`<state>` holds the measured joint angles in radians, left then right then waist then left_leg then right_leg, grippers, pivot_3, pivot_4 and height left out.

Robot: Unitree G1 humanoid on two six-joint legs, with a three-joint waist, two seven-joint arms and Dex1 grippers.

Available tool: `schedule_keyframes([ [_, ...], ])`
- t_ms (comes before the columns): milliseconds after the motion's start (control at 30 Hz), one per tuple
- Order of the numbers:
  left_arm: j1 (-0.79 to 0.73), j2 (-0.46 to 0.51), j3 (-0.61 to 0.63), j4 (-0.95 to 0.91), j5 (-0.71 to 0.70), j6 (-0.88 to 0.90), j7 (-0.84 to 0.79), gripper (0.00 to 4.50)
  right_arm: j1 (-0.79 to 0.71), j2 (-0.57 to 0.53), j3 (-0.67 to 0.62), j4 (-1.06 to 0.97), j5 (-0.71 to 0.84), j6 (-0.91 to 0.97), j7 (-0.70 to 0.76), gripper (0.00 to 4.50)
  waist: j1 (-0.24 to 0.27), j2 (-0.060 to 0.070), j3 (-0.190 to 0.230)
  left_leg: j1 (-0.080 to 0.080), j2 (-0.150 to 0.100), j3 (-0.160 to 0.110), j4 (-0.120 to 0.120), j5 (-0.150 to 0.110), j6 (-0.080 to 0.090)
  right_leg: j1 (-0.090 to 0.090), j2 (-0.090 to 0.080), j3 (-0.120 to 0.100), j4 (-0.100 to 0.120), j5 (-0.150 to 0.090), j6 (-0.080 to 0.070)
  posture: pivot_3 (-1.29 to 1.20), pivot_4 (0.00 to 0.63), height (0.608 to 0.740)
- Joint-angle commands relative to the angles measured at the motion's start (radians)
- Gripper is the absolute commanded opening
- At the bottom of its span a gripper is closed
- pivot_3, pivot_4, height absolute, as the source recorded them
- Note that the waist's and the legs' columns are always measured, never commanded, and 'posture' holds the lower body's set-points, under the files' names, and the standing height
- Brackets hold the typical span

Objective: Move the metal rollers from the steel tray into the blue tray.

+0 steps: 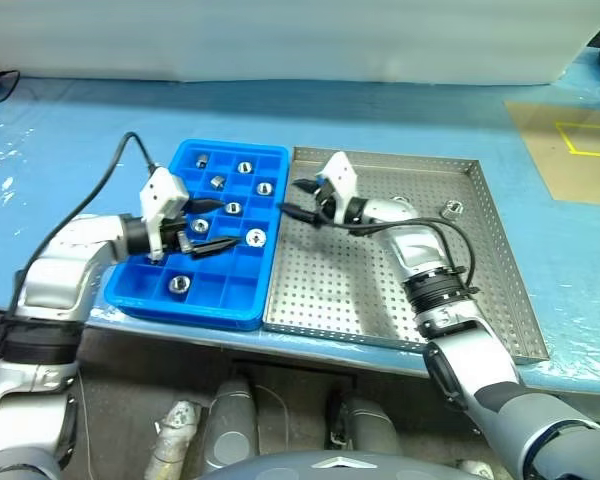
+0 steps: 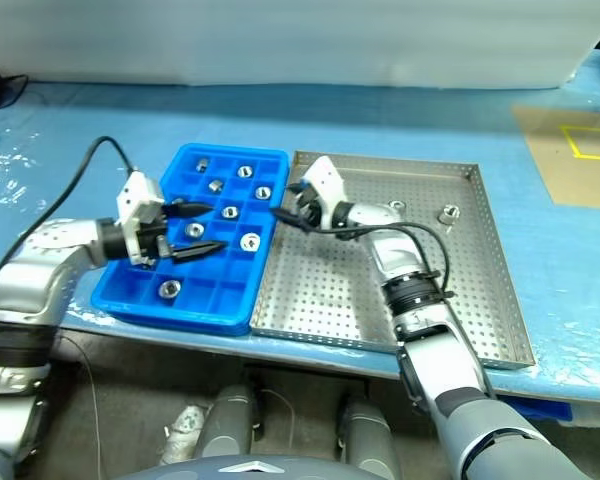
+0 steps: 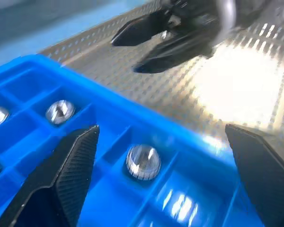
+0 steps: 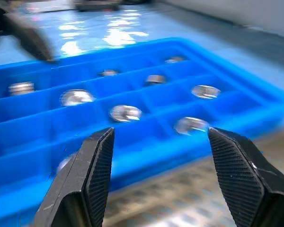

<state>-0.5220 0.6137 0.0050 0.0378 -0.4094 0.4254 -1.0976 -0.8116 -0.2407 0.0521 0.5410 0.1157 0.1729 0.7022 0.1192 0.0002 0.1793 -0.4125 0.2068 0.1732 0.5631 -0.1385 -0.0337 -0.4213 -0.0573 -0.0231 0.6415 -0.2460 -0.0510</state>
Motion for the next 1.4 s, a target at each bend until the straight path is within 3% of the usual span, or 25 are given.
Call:
schedule_keyframes([
  [33, -0.092, -0.089, -0.065, 0.083, 0.028, -0.070, -0.010, 4.50, -0.031, -0.089, -0.102, 0.142, -0.050, -0.105, -0.207, 3.22, 0.001, 0.000, 0.000, 0.000, -0.001, 0.000, 0.001, 0.000, 0.000, 0.001, 0.000, 0.000, 0.000, 0.000, 0.000, -0.07, 0.150, 0.740],
  [233, -0.141, -0.172, -0.121, 0.172, 0.057, -0.131, -0.046, 4.50, -0.030, -0.128, -0.146, 0.255, -0.068, -0.186, -0.339, 3.22, -0.063, 0.000, 0.000, 0.000, 0.000, 0.000, 0.001, -0.001, 0.001, 0.001, 0.002, 0.001, 0.000, 0.003, 0.005, -0.14, 0.150, 0.740],
  [433, -0.151, -0.190, -0.122, 0.200, 0.058, -0.141, -0.068, 4.50, 0.007, -0.093, -0.120, 0.261, -0.069, -0.201, -0.333, 3.22, -0.103, 0.000, 0.000, 0.001, 0.001, 0.000, 0.000, -0.002, 0.004, 0.000, 0.005, 0.001, 0.000, 0.003, 0.005, -0.15, 0.150, 0.740],
  [1200, -0.098, -0.160, -0.113, 0.193, 0.075, -0.140, -0.057, 4.50, 0.019, -0.071, -0.113, 0.395, -0.095, -0.233, -0.340, 3.22, -0.077, 0.000, 0.000, 0.000, 0.001, 0.001, 0.006, -0.004, 0.008, 0.002, 0.001, 0.001, 0.000, 0.000, 0.000, -0.11, 0.150, 0.740],
  [1300, -0.101, -0.161, -0.116, 0.204, 0.082, -0.150, -0.059, 4.50, 0.032, -0.063, -0.103, 0.384, -0.101, -0.246, -0.331, 2.61, -0.077, 0.000, 0.000, 0.000, 0.001, 0.001, 0.006, -0.004, 0.008, 0.002, 0.001, 0.001, 0.000, 0.000, 0.000, -0.12, 0.150, 0.740],
  [1400, -0.105, -0.161, -0.118, 0.212, 0.086, -0.157, -0.062, 4.50, 0.032, -0.060, -0.104, 0.382, -0.108, -0.244, -0.357, 1.65, -0.077, 0.000, 0.000, 0.000, 0.000, 0.001, 0.007, -0.006, 0.010, 0.002, 0.001, 0.001, 0.000, 0.000, 0.000, -0.12, 0.150, 0.740],
])
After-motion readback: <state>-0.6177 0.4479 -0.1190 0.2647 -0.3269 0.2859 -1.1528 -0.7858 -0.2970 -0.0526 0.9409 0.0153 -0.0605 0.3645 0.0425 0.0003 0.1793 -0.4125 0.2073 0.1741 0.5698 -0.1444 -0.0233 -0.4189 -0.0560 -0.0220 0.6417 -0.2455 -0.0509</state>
